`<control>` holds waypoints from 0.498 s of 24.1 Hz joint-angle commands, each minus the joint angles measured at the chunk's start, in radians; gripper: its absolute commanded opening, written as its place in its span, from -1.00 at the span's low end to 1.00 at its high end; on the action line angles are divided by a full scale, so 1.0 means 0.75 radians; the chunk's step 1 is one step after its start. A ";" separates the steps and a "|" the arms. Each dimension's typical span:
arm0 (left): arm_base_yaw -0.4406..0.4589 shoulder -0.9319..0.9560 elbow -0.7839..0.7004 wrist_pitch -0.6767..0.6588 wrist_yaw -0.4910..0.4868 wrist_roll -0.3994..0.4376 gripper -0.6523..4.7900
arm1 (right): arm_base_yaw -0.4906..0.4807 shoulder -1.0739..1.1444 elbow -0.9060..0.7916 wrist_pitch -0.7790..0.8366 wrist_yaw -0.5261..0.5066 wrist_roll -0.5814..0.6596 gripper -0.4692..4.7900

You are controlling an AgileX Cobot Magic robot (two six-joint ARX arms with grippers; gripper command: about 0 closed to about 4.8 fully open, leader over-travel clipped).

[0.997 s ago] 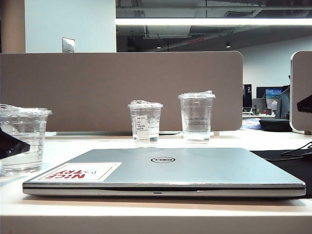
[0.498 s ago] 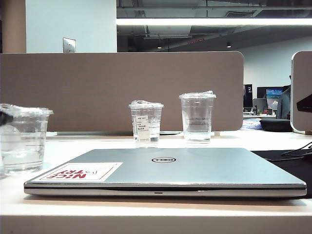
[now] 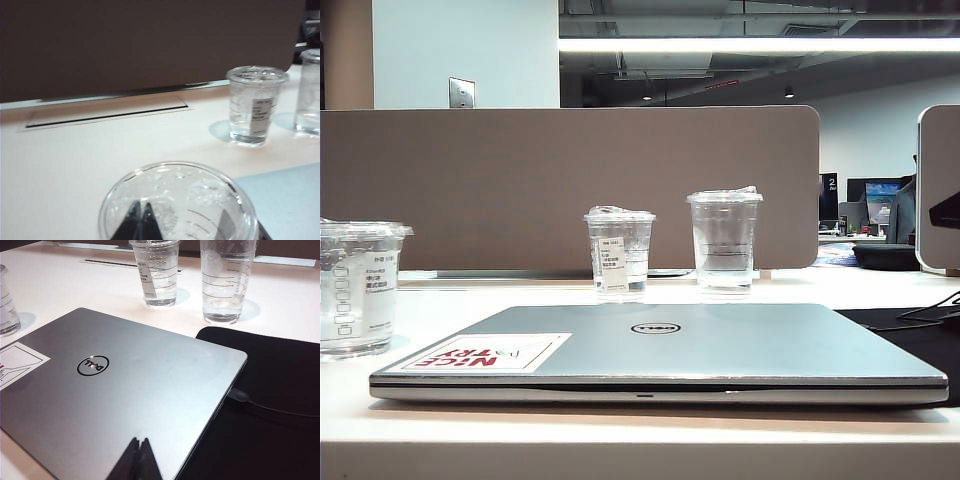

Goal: Pick up the coffee cup on the left and place it on the left side of the laptop.

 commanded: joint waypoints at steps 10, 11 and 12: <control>-0.001 -0.534 0.004 -0.085 0.005 -0.198 -0.78 | 0.002 -0.046 -0.006 0.022 0.002 0.000 -0.84; -0.001 -0.597 0.004 -0.139 0.004 -0.200 -0.78 | 0.002 -0.057 -0.006 0.023 0.002 0.000 -0.84; -0.001 -0.681 0.005 -0.224 0.004 -0.218 -0.78 | 0.002 -0.069 -0.006 0.023 0.002 0.000 -0.84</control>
